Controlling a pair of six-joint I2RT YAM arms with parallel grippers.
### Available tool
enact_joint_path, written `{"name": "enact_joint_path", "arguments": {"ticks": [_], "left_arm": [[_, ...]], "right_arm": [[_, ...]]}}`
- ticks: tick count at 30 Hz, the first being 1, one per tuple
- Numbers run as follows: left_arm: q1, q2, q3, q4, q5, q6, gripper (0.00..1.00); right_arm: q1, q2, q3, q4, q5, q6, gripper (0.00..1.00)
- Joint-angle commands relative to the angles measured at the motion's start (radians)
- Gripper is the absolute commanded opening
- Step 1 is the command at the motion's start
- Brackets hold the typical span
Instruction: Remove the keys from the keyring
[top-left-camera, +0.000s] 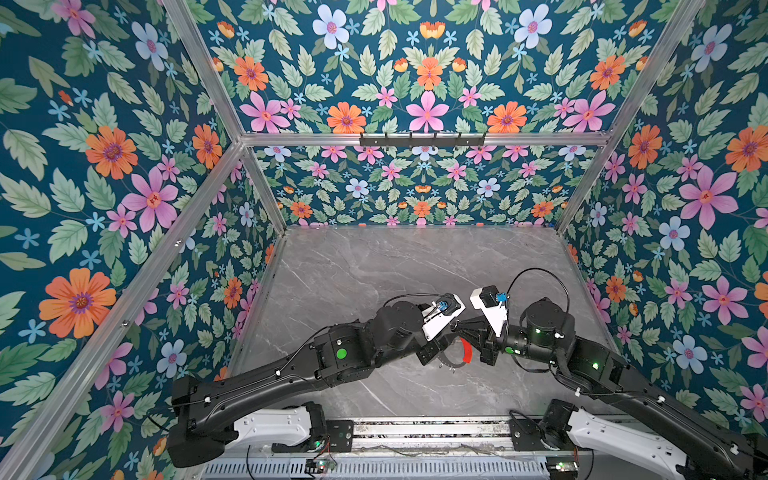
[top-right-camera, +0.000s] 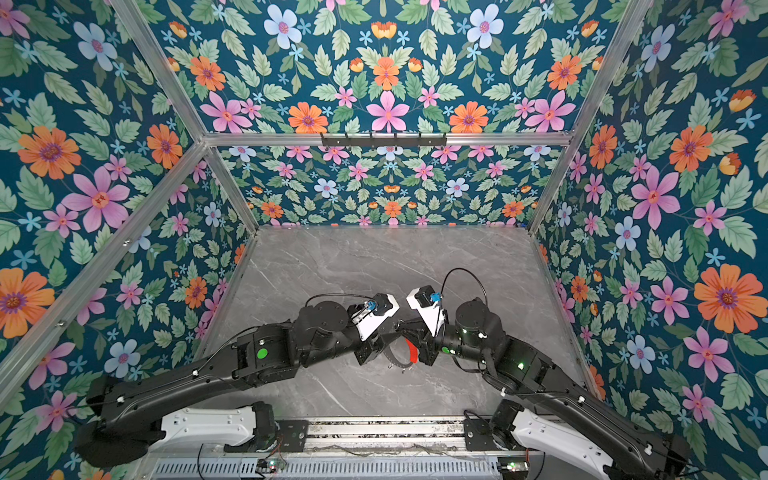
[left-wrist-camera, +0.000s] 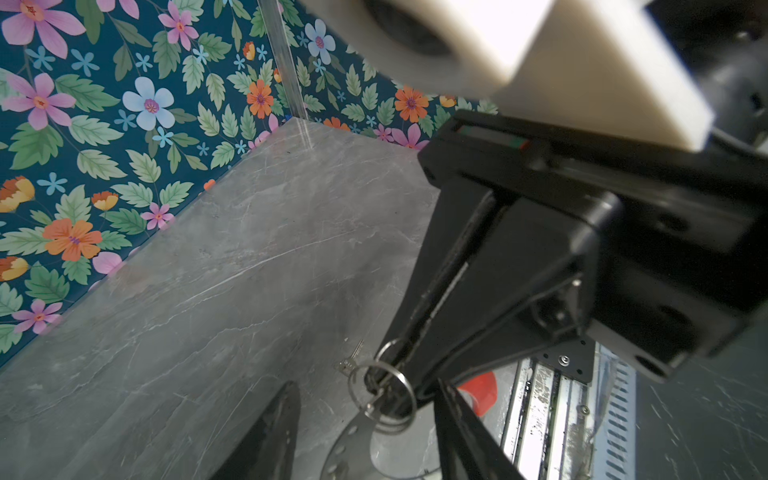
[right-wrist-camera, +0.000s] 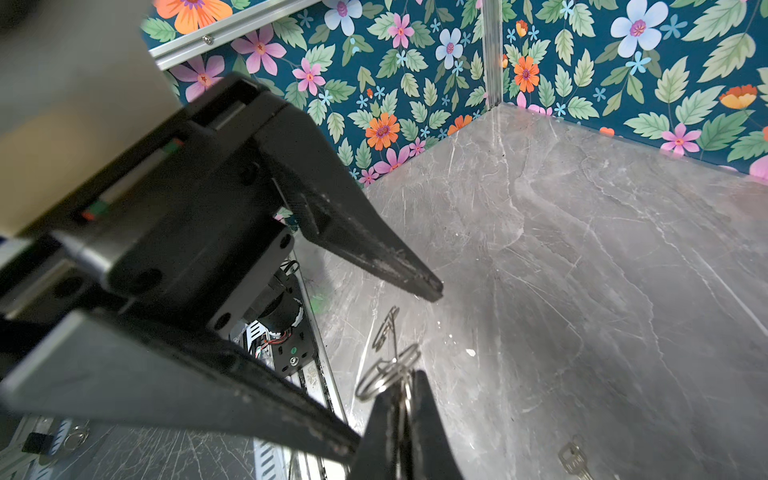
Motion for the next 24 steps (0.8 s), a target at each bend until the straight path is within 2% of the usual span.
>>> {"name": "enact_joint_path", "arguments": {"ticks": [1,8,17,20,24], "left_arm": [[-0.002,0.009,0.009,0.008,-0.08,0.016,0.53],[-0.002,-0.006,0.017,-0.01,-0.195,0.004,0.51],[-0.002,-0.064,0.009,-0.016,-0.215,-0.011,0.51],[-0.002,-0.08,0.009,-0.015,-0.16,-0.013,0.52],[0.004,-0.12,-0.005,-0.007,0.011,0.006,0.54]], "right_arm": [[0.001,-0.002,0.009,0.035,-0.021,0.008,0.0],[0.002,-0.007,0.006,0.033,-0.018,0.007,0.0],[0.002,-0.007,0.003,0.036,-0.018,0.011,0.0],[0.001,-0.009,0.003,0.034,-0.018,0.011,0.0],[0.002,-0.012,0.002,0.03,-0.04,0.005,0.0]]}}
